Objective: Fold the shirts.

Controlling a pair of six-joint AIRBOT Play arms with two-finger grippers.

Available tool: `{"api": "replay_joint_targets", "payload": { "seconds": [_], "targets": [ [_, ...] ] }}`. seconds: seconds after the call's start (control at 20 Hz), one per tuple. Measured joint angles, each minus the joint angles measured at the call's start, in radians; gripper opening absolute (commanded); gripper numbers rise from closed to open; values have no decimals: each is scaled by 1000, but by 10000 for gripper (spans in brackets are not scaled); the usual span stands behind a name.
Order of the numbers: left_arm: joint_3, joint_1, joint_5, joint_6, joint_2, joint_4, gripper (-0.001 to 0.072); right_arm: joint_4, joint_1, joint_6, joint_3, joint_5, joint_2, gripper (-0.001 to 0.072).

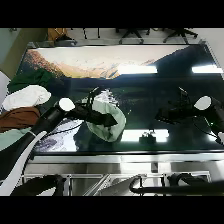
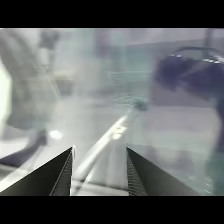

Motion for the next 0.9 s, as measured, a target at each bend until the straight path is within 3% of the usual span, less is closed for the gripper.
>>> {"api": "replay_joint_targets", "payload": {
  "seconds": [0.1,0.3,0.45,0.7,0.9],
  "targets": [
    [-11,66,-36,-3,51,-1,701,75,4,-62,0,5,0,671],
    [-89,277,-131,-16,160,76,701,153,70,-144,-7,-32,-8,678],
    [-261,422,-116,-23,244,114,701,183,186,-201,-11,-144,-52,676],
    [-501,491,104,72,251,-3,700,266,357,-322,14,-384,-204,673],
    [-494,448,273,168,109,-127,700,354,398,-422,74,-462,-332,673]
  ]
}}
